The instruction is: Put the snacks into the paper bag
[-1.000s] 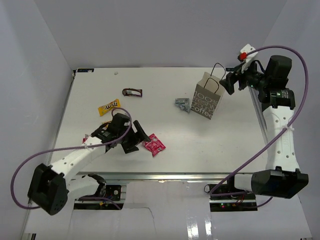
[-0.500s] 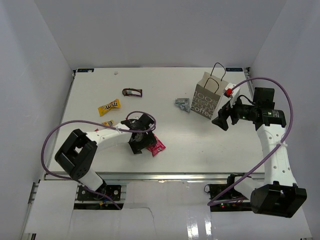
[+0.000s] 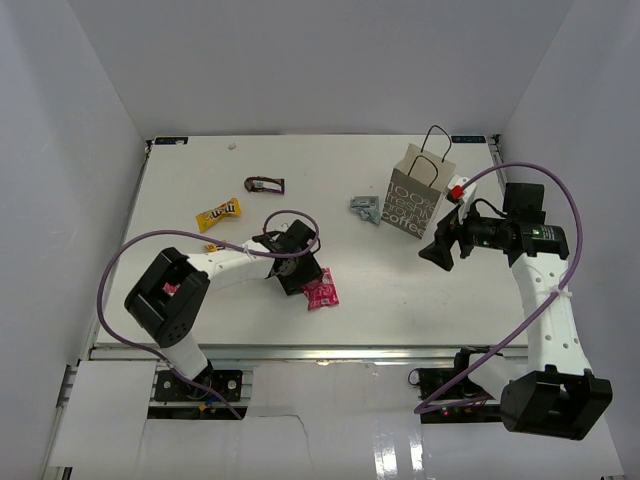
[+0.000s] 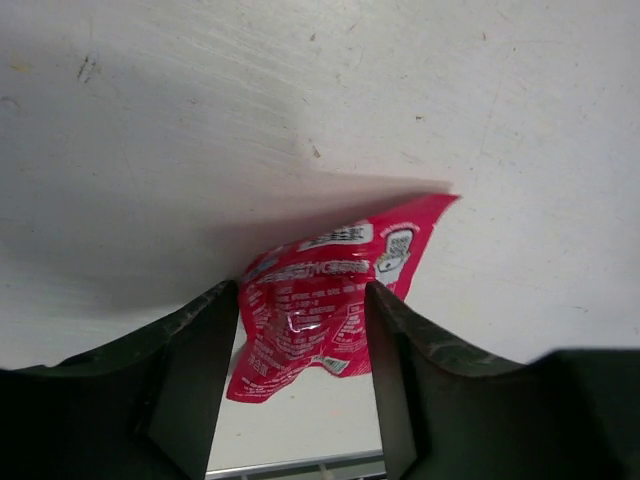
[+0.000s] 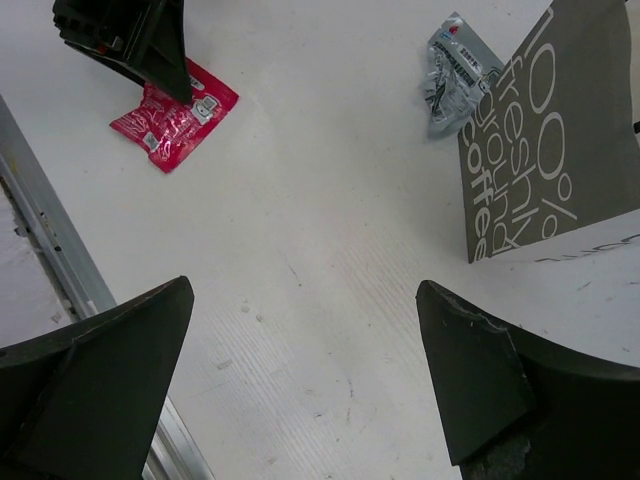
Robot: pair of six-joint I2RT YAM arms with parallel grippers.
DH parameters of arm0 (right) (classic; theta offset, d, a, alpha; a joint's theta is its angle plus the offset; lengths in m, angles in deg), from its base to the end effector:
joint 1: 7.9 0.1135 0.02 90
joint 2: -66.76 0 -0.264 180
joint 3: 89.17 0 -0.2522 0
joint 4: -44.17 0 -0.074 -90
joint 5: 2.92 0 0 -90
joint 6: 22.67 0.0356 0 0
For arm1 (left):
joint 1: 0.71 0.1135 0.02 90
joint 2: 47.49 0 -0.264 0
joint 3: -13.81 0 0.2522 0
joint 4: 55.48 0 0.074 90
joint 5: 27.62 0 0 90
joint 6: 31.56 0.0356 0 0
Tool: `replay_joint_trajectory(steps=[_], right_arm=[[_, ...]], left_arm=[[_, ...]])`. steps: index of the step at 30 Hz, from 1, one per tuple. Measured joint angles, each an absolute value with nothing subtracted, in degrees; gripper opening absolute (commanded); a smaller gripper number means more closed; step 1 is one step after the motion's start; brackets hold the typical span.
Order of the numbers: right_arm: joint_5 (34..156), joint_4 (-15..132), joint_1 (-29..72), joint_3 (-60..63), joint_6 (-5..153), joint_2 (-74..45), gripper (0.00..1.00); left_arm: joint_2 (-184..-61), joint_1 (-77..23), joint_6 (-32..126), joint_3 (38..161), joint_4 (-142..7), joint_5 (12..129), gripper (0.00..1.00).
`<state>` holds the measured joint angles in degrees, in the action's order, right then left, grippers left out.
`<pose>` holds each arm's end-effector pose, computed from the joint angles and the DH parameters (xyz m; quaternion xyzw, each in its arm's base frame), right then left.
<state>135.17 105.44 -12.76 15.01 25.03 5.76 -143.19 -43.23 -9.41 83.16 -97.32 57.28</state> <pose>0.2047 0.0092 0.3380 -0.4153 0.7547 0.2113 0.4618 0.2327 -0.2091 0.1626 -0.2233 0.9553 -0.1302 0.1438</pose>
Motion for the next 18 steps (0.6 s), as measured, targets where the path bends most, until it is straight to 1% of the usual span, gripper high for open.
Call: replay_joint_trajectory(steps=[2,3,4,5,9,10,12,13,16,18], right_arm=[[135.3,106.0,-12.8,15.1,24.9,5.8,0.98],[135.4,106.1,-12.8,15.1,24.9,5.9,0.98],[135.6,106.2,-12.8,15.1,24.8,6.1,0.98],[135.8,106.5,-12.8,15.1,24.7,6.2,0.98],[137.0,107.7,-12.8,15.2,24.0,6.4,0.98],[137.3,108.0,-12.8,15.2,23.5,6.4,0.98],[138.2,108.9,-12.8,15.4,22.4,6.5,0.98],[138.6,109.6,-12.7,15.5,21.5,6.4,0.98],[141.0,113.5,-12.3,15.8,16.8,6.4,0.98],[142.6,116.8,-11.5,16.1,12.9,6.4,0.98]], left_arm=[[-143.5,-43.2,-9.7,83.1,-96.8,57.3,0.51],[-143.6,-43.2,-9.8,83.0,-96.5,57.3,0.43],[-143.7,-43.2,-9.7,82.8,-96.2,57.2,0.40],[-143.8,-43.2,-9.6,82.7,-96.1,57.2,0.35],[-144.2,-43.3,-8.7,82.7,-95.4,57.5,0.26],[-144.2,-43.3,-8.4,82.7,-95.0,57.5,0.22],[-144.3,-43.3,-7.4,82.7,-93.9,57.9,0.18],[-144.3,-43.3,-6.8,82.7,-93.5,58.2,0.14],[-144.3,-43.3,-4.4,82.2,-91.1,59.2,0.06],[-143.9,-43.3,-2.8,81.3,-89.2,60.0,0.04]])
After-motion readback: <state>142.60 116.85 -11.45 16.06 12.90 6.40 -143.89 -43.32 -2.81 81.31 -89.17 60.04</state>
